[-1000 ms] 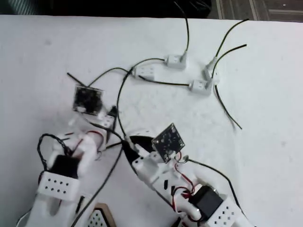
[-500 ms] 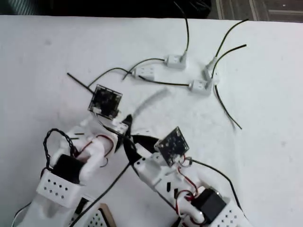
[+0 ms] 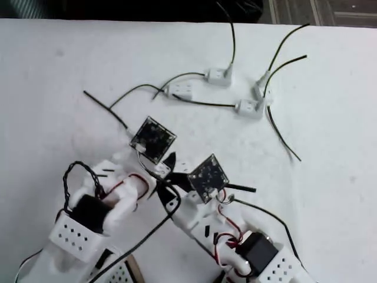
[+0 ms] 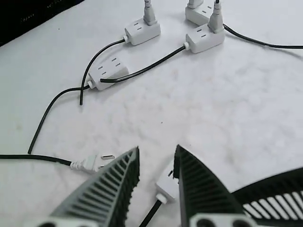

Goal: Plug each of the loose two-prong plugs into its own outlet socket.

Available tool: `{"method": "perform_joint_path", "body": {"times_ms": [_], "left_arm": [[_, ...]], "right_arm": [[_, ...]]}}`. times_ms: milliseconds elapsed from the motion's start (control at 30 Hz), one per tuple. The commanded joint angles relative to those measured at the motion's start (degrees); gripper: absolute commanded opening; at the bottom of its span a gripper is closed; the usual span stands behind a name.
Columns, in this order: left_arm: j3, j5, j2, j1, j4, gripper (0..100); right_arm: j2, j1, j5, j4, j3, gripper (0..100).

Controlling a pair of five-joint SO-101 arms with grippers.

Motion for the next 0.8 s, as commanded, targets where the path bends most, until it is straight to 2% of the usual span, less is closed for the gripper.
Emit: {"method": "perform_joint_path", "body": {"times_ms": [0, 133, 400, 633, 767], "left_arm": [[-2.3, 0.7, -0.8, -0.2, 0.0, 14], [-3.0, 2.4, -0.8, -6.2, -0.1, 14], [-6.1, 7.3, -0.8, -26.4, 1.6, 14], [-5.8, 7.0, -0.8, -41.1, 9.2, 14], [-1.9, 6.9, -0.8, -47.3, 9.8, 14]], "right_arm": [[-0.3, 0.0, 0.5, 0.2, -0.5, 1.6], [-0.3, 0.5, 0.5, 1.0, -0.5, 1.6], [1.6, 9.5, 3.0, 0.6, -1.0, 1.6], [23.5, 14.8, 2.5, -3.6, -8.8, 1.6], [36.2, 15.3, 0.0, -3.9, -15.5, 1.6]]}}
